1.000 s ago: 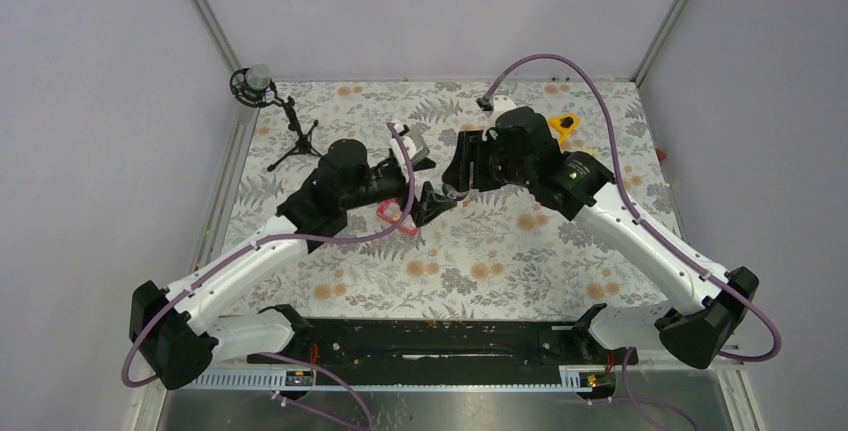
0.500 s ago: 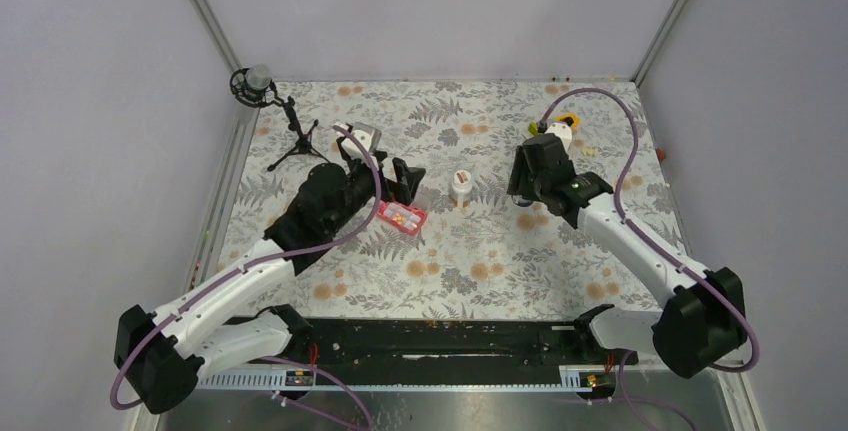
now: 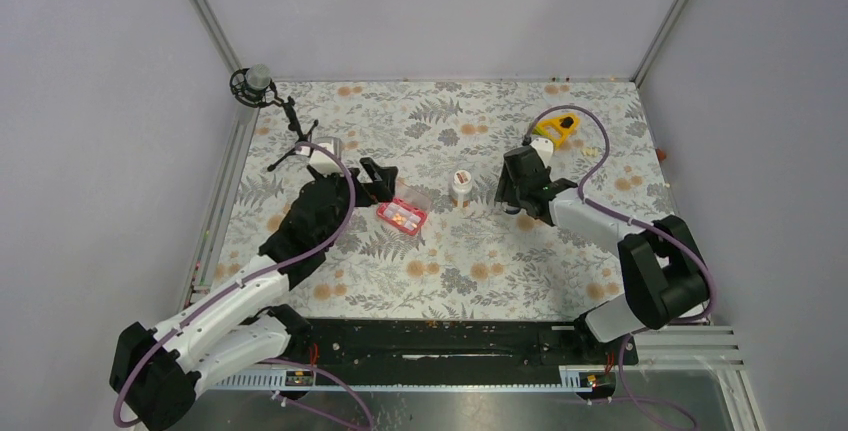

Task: Sort the pills into containers

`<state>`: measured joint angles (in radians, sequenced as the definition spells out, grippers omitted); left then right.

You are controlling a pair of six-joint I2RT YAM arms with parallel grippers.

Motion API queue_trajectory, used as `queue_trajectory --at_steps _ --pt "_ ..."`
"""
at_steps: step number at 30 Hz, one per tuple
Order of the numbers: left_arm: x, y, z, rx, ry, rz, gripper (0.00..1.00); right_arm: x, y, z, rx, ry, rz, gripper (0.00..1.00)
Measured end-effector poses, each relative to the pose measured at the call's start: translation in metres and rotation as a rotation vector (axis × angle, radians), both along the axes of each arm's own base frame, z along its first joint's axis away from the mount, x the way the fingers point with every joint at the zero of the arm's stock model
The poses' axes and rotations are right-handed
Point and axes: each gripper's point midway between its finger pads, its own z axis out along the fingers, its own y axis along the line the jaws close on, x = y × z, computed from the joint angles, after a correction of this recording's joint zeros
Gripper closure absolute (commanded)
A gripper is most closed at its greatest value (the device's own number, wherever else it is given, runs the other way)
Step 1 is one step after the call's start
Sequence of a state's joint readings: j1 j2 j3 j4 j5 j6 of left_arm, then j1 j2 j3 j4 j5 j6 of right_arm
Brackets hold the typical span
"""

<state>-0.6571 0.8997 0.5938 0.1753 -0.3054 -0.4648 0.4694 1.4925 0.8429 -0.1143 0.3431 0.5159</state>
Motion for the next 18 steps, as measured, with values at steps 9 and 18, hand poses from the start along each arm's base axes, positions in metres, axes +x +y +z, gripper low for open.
queue_trajectory --at_steps 9,18 --pt "0.002 0.017 -0.001 -0.059 0.033 0.078 0.02 -0.002 -0.002 -0.020 -0.009 0.028 -0.013 0.25" --pt "-0.002 0.011 -0.013 -0.055 0.082 0.043 0.04 -0.008 0.000 -0.019 -0.004 0.053 0.011 0.14"
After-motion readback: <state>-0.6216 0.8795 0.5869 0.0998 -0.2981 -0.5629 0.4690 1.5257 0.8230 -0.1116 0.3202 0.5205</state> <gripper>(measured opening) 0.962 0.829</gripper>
